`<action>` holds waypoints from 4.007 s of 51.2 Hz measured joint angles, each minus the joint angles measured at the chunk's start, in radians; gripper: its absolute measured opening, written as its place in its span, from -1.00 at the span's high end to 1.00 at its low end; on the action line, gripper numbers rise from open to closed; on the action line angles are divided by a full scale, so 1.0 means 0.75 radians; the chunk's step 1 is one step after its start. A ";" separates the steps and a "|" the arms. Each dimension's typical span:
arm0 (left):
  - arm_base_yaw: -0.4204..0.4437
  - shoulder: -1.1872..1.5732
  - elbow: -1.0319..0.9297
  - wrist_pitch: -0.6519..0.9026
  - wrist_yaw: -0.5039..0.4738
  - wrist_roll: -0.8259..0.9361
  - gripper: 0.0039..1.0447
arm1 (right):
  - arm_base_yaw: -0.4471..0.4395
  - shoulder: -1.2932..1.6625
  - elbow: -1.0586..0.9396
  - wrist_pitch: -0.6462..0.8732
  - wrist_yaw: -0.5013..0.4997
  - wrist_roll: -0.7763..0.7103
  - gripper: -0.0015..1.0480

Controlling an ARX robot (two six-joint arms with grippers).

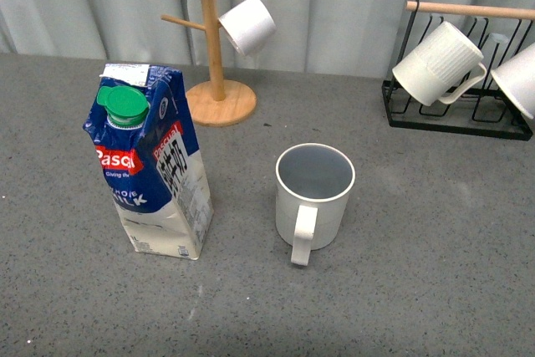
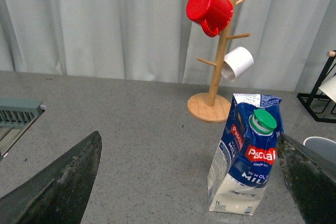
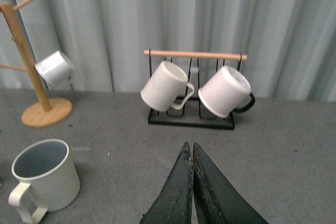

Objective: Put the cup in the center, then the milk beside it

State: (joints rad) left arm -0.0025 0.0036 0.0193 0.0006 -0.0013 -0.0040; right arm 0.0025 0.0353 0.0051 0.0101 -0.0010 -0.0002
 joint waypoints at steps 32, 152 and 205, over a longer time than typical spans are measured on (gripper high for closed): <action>0.000 -0.001 0.000 0.000 0.002 0.000 -0.88 | 0.000 -0.041 0.000 -0.012 -0.001 -0.001 -0.22; -0.304 2.043 0.411 1.026 0.190 -0.015 -0.88 | 0.000 -0.042 0.000 -0.013 -0.001 0.001 -0.82; -0.341 2.148 0.563 1.015 0.094 -0.062 0.70 | 0.000 -0.042 0.000 -0.013 -0.001 0.001 -0.82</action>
State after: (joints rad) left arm -0.2584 1.6150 0.4412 0.7620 0.0692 -0.0502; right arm 0.0025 0.0036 0.0051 0.0006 -0.0013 0.0002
